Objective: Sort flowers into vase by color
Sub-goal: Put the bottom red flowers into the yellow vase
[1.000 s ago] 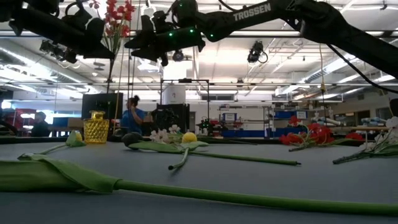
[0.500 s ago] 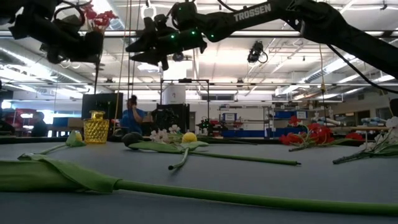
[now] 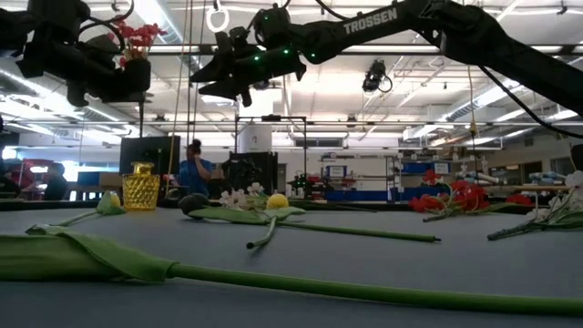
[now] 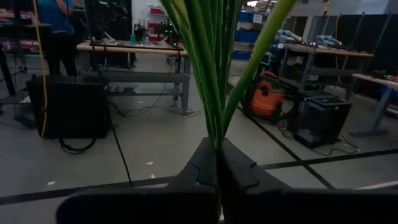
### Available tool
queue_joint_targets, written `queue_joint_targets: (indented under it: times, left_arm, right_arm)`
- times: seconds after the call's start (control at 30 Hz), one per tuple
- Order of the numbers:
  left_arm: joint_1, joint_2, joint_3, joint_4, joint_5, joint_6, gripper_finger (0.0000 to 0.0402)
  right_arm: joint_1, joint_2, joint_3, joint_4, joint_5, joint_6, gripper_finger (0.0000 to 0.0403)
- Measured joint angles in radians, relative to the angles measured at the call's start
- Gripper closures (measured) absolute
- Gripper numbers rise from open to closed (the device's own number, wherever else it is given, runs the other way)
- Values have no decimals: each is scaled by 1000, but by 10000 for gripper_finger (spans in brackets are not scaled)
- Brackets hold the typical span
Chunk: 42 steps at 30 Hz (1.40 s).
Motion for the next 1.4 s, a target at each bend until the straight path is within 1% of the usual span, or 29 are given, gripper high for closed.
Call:
queue_joint_targets:
  times: [0.17,0.23,0.3,0.37,0.4,0.5,0.57,0.63,0.7,0.77,0.97,1.07,1.17,1.23,1.4]
  left_arm:
    - [0,0,-12,38,17,-20,401]
    - [0,0,-11,77,44,-18,401]
    - [0,1,16,93,92,-22,401]
    - [0,3,68,104,178,-20,401]
    - [0,6,96,106,241,-10,401]
    - [0,15,163,104,491,17,401]
    - [-1,26,194,101,627,11,401]
    - [0,37,212,90,705,-4,401]
    - [0,47,223,74,746,-7,401]
    - [0,55,223,66,768,-8,401]
    - [0,93,223,58,760,-5,401]
    - [0,95,224,26,649,0,401]
    - [0,89,218,-65,537,34,401]
    - [0,90,190,-92,507,39,401]
    - [0,90,94,-70,433,40,401]
  right_arm:
    - [-3,0,0,0,0,-5,197]
    - [-5,0,0,-1,-11,-5,197]
    - [-6,0,0,1,-35,3,197]
    - [-8,-1,0,3,-72,19,197]
    - [-11,-1,0,10,-99,32,197]
    - [-21,-1,0,66,-205,104,197]
    - [-30,-2,0,116,-257,150,197]
    - [-39,-2,0,177,-316,197,197]
    - [-47,-2,0,237,-377,250,197]
    - [-52,-4,1,256,-396,274,197]
    - [-54,-4,1,248,-397,276,197]
    - [-52,-4,1,247,-395,276,197]
    - [-52,-4,1,215,-392,276,197]
    - [-52,-4,1,190,-391,271,198]
    - [-52,-3,1,136,-384,226,202]
